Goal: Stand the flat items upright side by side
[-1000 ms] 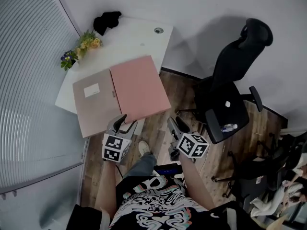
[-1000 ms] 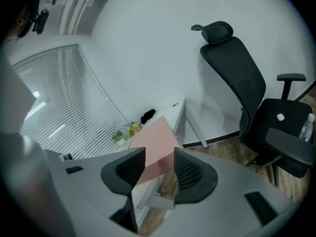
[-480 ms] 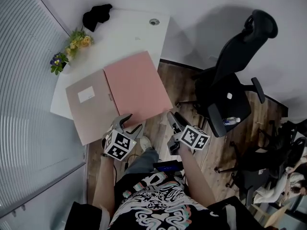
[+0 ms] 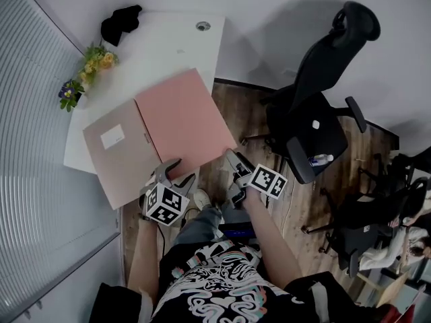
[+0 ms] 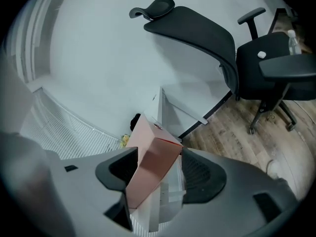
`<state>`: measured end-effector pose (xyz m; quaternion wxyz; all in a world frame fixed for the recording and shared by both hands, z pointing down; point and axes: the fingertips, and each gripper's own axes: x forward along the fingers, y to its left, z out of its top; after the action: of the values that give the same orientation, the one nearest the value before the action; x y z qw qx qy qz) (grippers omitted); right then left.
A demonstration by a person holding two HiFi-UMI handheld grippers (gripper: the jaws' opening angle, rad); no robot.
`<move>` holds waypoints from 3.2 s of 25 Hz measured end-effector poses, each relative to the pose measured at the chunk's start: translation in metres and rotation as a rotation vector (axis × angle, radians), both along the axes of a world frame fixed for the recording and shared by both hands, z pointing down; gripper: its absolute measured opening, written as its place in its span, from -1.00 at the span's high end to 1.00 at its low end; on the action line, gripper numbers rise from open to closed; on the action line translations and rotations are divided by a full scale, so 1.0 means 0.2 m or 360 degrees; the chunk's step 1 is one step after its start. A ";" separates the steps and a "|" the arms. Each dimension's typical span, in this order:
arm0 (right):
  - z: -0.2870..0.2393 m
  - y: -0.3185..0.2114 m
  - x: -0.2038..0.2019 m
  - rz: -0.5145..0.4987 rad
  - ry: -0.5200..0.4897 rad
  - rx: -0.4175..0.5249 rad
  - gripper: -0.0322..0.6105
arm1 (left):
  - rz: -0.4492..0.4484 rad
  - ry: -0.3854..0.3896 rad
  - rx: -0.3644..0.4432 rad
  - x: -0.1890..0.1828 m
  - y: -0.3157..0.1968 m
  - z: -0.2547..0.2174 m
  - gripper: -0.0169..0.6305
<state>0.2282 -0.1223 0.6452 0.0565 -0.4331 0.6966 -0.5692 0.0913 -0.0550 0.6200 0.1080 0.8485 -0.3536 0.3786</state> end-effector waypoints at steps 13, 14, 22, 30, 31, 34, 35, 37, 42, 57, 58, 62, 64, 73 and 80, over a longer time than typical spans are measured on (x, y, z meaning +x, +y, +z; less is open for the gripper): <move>0.06 -0.09 -0.03 0.0085 -0.0223 -0.0042 -0.01 | -0.0015 -0.0075 0.0077 -0.02 -0.02 0.01 0.36; 0.06 -0.09 -0.03 0.0084 -0.0247 -0.0042 -0.01 | -0.0017 -0.0073 0.0078 -0.02 -0.02 0.01 0.36; 0.08 -0.11 -0.04 0.0071 -0.0358 -0.0052 -0.02 | -0.0036 -0.0071 0.0071 -0.02 -0.02 0.01 0.36; 0.08 -0.12 -0.05 0.0049 -0.0360 -0.0048 -0.01 | -0.0050 -0.0055 0.0048 -0.02 -0.04 0.02 0.36; 0.07 -0.13 -0.05 0.0047 -0.0360 -0.0044 -0.01 | -0.0051 -0.0052 0.0045 -0.02 -0.04 0.02 0.36; 0.07 -0.13 -0.05 0.0047 -0.0359 -0.0040 0.00 | -0.0058 -0.0028 0.0027 -0.02 -0.04 0.01 0.37; 0.07 -0.13 -0.04 0.0046 -0.0354 -0.0039 0.00 | -0.0059 -0.0022 0.0021 -0.02 -0.04 0.01 0.37; 0.07 -0.13 -0.04 0.0042 -0.0344 -0.0032 0.00 | -0.0060 -0.0014 0.0012 -0.02 -0.04 0.01 0.37; 0.06 -0.14 -0.05 0.0055 -0.0366 -0.0024 0.01 | -0.0071 0.0012 -0.0006 -0.03 -0.05 0.01 0.37; -0.08 -0.19 -0.05 0.0058 -0.0296 0.0112 0.04 | -0.0133 0.0135 -0.0015 -0.03 -0.08 -0.03 0.37; -0.09 -0.19 -0.05 0.0053 -0.0287 0.0124 0.05 | -0.0136 0.0145 -0.0014 -0.03 -0.08 -0.03 0.37; -0.14 -0.21 -0.06 0.0036 -0.0248 0.0170 0.05 | -0.0144 0.0174 -0.0004 -0.03 -0.08 -0.04 0.37; -0.16 -0.21 -0.06 0.0032 -0.0225 0.0194 0.05 | -0.0148 0.0187 -0.0002 -0.03 -0.08 -0.04 0.37; -0.25 -0.23 -0.06 0.0006 -0.0149 0.0277 0.05 | -0.0158 0.0251 0.0002 -0.03 -0.09 -0.06 0.37; -0.32 -0.25 -0.07 -0.0025 -0.0080 0.0351 0.05 | -0.0167 0.0293 0.0007 -0.02 -0.11 -0.07 0.37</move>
<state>0.2144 -0.1721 0.5817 0.1169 -0.4042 0.7569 -0.5001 0.0877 -0.0766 0.6056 0.1579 0.8602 -0.3871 0.2921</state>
